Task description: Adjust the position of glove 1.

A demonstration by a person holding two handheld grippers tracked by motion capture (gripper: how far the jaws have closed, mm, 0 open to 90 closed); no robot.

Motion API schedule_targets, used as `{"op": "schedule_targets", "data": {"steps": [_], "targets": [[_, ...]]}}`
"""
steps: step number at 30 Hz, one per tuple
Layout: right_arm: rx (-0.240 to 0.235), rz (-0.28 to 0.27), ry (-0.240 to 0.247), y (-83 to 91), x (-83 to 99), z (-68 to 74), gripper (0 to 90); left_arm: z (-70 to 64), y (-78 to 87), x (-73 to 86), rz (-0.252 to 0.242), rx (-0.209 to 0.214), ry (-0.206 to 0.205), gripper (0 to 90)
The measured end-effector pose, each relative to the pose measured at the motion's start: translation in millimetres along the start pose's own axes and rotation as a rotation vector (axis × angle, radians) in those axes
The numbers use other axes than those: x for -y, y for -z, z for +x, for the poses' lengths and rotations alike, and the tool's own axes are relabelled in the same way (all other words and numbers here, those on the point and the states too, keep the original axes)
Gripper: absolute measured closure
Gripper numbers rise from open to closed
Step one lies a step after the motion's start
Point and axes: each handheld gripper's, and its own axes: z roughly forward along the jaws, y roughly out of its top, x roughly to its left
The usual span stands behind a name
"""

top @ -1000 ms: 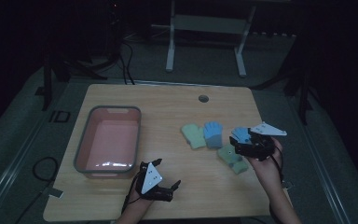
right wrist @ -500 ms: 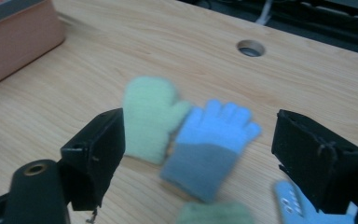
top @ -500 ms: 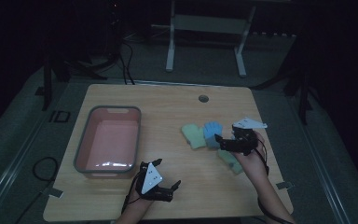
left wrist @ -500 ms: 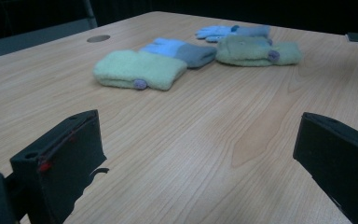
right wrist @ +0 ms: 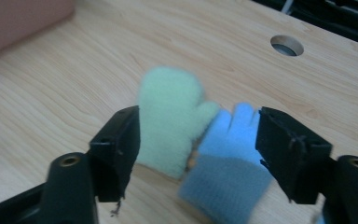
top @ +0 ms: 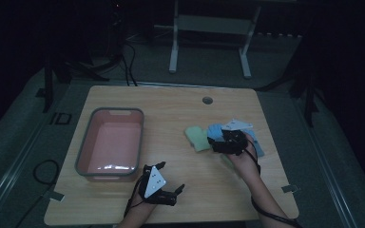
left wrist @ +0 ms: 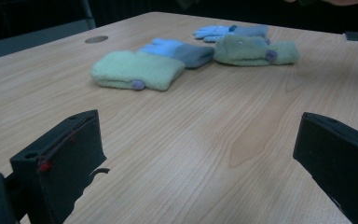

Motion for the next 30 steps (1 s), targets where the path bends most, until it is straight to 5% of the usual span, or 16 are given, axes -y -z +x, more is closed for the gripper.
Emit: {"op": "schedule_targets", "data": {"steps": [6, 11, 18, 30], "targets": [[-0.027, 0.042, 0.015, -20.0, 2.3, 3.4, 43.3, 0.2, 0.0, 0.0, 0.0, 0.002, 0.0, 1.7], [-0.036, 0.052, 0.025, -34.8, 2.5, 6.8, 43.4, 0.0, -0.1, 0.0, -0.001, 0.004, 0.002, 1.7], [-0.094, 0.071, -0.006, -51.1, -2.2, 3.7, 60.6, 0.0, 0.0, 0.0, -0.001, 0.005, 0.0, 1.8], [-0.11, 0.091, 0.011, -81.2, -4.6, 5.8, 62.0, 0.1, 0.0, 0.1, -0.003, 0.007, 0.003, 1.7]]}}
